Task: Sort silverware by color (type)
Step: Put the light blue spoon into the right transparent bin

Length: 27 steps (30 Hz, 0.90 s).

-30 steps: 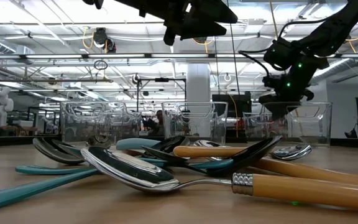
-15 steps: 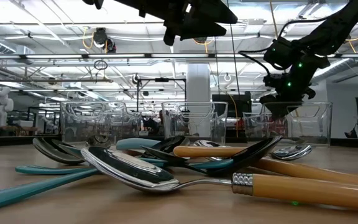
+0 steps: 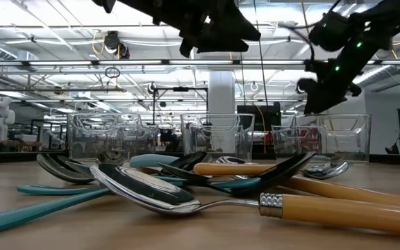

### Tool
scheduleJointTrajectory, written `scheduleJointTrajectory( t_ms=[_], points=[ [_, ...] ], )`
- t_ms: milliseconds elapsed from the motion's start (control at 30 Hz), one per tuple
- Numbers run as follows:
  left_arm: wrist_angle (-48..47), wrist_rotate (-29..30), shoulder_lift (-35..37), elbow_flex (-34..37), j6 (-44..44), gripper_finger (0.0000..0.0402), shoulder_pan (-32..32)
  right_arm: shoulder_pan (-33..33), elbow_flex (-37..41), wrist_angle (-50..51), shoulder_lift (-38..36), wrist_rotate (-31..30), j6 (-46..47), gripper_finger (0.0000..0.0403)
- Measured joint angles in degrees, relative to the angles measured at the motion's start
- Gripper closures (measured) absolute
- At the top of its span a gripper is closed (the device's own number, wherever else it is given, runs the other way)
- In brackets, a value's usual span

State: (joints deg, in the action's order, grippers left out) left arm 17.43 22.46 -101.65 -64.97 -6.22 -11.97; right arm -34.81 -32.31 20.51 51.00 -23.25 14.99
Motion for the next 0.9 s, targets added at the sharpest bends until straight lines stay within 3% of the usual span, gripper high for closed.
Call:
scheduleJointTrajectory(
  t_ms=[100,400,733,900],
  points=[
    [-1.3,0.0,0.0,0.0,-0.2,0.0218,0.1,4.1,0.0,0.5,-4.3,3.9,2.7,0.0222],
    [-9.7,0.0,0.2,0.0,-2.4,0.0218,0.1,20.3,0.0,1.2,-12.0,4.1,9.1,0.0222],
    [-17.0,0.0,1.9,0.0,-9.3,0.0218,0.1,38.1,0.0,0.2,-10.6,3.8,17.0,0.0222],
    [-19.4,0.0,2.4,0.0,-9.6,0.0218,-0.7,47.6,0.0,-2.3,-8.1,0.4,20.0,0.0222]
  ],
)
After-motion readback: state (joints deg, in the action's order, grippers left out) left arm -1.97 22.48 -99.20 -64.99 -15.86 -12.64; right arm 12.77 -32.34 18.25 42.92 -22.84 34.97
